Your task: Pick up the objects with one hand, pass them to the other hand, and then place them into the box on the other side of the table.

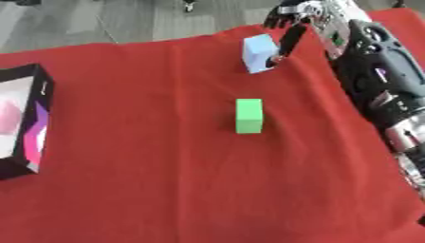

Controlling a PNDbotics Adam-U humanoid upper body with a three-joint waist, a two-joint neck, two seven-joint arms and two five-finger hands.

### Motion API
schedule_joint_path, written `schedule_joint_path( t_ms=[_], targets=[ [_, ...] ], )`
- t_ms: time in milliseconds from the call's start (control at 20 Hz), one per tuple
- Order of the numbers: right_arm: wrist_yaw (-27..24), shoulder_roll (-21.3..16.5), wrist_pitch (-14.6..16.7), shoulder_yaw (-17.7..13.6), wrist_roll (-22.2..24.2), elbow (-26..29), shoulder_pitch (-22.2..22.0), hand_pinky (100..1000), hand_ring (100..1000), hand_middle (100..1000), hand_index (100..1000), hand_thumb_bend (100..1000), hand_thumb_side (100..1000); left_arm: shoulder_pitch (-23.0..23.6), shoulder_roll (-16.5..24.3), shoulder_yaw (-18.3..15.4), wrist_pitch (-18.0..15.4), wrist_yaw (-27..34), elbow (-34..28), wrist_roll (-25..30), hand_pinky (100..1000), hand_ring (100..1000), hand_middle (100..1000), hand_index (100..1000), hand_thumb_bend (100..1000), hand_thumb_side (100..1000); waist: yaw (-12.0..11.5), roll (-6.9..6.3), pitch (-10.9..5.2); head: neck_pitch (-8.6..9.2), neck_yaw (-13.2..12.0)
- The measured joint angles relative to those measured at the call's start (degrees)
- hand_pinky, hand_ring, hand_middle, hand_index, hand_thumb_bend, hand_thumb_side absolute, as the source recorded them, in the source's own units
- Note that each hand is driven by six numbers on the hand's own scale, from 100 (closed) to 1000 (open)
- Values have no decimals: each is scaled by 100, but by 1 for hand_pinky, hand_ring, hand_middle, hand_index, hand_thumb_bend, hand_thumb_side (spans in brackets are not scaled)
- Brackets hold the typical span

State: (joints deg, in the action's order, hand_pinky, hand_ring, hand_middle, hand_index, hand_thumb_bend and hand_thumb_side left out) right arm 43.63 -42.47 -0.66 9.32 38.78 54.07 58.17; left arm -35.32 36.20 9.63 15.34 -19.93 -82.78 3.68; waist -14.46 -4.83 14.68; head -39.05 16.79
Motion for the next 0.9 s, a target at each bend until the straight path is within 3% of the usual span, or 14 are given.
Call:
schedule_joint_path(
  t_ms=[900],
  targets=[
    [70, -50, 111, -2, 8, -1, 9, 939, 908, 842, 881, 589, 146, -41, 1, -28, 10, 23, -35, -21, 832, 732, 662, 771, 489, 517, -89, 0, 142, 192, 55]
  ],
)
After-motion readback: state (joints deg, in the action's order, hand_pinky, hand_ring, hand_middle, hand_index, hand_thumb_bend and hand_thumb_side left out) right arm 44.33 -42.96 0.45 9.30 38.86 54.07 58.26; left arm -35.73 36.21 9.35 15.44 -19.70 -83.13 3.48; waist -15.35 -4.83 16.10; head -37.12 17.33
